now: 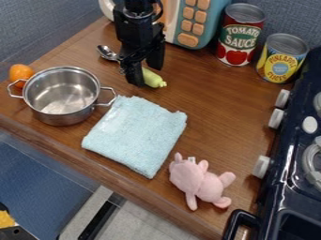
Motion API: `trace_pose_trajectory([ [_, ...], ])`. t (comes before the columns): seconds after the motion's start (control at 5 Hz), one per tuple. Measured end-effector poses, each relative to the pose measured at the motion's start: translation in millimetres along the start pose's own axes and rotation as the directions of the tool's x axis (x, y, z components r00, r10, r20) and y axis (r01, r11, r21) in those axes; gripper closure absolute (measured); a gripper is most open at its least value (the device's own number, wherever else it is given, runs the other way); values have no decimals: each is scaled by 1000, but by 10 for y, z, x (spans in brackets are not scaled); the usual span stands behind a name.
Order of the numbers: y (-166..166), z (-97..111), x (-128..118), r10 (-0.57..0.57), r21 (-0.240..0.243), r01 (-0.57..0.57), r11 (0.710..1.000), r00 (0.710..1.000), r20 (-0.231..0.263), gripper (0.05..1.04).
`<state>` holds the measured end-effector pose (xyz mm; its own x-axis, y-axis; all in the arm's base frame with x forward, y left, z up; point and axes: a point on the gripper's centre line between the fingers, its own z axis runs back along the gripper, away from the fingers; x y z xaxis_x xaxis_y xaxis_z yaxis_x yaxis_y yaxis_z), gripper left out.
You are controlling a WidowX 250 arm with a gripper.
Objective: Move the yellow spoon above the silver pot
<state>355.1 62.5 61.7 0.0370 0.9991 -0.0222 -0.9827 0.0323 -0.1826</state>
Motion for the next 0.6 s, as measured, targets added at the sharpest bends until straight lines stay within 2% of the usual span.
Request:
trace_pose_trajectory([
  [0.2, 12, 16, -22, -8, 17, 8, 1000, 1000, 1, 79],
  [0.4, -95, 436, -65, -68, -50, 67, 996, 998, -2, 83],
  [0.6, -135, 888, -59, -130, -130, 135, 982, 990, 47, 83],
])
